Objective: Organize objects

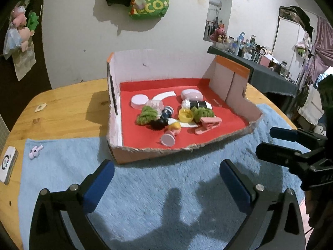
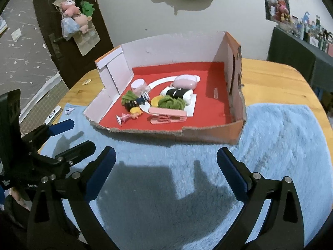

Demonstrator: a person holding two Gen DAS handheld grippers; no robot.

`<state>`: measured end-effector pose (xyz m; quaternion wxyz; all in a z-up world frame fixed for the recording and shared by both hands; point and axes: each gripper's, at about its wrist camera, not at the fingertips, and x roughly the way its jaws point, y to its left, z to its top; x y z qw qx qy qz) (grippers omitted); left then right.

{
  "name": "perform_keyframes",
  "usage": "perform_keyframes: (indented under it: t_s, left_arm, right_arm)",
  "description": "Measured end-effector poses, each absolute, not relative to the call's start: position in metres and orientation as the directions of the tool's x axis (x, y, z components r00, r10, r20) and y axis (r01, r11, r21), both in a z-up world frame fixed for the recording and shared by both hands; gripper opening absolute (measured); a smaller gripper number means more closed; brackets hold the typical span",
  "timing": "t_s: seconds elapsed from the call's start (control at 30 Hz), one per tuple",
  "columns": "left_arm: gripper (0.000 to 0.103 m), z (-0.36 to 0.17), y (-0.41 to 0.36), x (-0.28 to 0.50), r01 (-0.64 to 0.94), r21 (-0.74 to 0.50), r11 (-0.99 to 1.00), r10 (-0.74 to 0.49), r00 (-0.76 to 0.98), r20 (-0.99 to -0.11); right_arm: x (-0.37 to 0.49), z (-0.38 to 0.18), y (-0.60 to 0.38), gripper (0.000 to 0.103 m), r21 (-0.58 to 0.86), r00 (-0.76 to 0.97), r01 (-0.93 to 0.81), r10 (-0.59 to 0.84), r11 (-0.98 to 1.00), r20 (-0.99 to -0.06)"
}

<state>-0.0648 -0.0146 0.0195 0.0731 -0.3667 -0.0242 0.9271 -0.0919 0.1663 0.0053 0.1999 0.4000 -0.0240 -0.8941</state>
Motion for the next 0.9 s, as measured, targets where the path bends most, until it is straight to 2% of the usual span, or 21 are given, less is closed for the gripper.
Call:
perform_keyframes:
  t_s: [0.43,0.9]
  left_arm:
    - [0.103,-0.006,-0.011,-0.062,-0.031,-0.064,-0.997,0.068,-0.694,-0.717]
    - [0.103,-0.012,-0.016,-0.061,0.051,-0.022,-0.998,-0.02,-0.696,-0.718]
  right_arm:
    - [-0.082,-0.023,0.171,0.099,0.192,-0.609,0.276,-0.326,-0.942,-0.723]
    - [-0.082,-0.038,0.171,0.099,0.174,-0.612,0.263,-0.304,-0.949,-0.73]
